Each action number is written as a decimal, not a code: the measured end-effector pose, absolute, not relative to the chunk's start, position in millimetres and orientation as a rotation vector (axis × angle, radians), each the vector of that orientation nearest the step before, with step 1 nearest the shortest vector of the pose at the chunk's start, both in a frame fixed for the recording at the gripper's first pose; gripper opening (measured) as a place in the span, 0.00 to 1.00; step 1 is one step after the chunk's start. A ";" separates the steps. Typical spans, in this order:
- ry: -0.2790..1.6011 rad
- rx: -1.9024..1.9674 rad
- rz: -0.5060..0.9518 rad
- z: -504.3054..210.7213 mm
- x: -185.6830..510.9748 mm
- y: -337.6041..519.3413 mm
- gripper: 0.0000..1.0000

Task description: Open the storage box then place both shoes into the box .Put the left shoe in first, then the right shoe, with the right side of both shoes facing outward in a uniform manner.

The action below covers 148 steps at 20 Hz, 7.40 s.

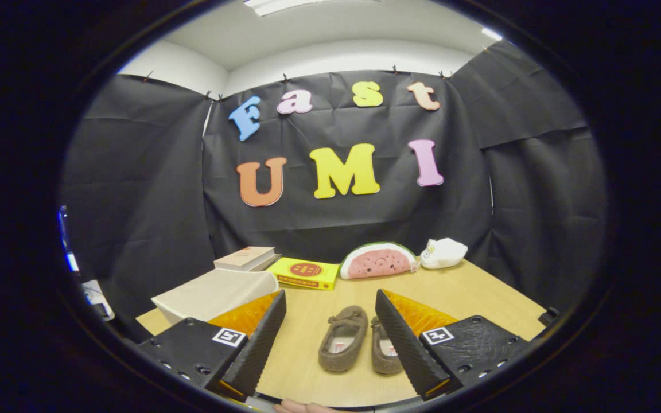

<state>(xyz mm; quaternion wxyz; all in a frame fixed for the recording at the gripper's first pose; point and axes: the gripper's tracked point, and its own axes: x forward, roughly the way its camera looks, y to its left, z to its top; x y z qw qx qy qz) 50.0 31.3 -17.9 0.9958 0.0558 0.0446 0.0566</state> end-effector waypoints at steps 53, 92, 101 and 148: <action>0.820 0.889 0.923 -11.0 191.7 222.3 0.03; 0.441 0.318 0.596 36.3 154.0 268.5 0.95; 0.556 0.113 0.258 -36.2 168.2 112.0 0.95; 0.952 0.317 0.110 -68.0 132.5 60.7 0.00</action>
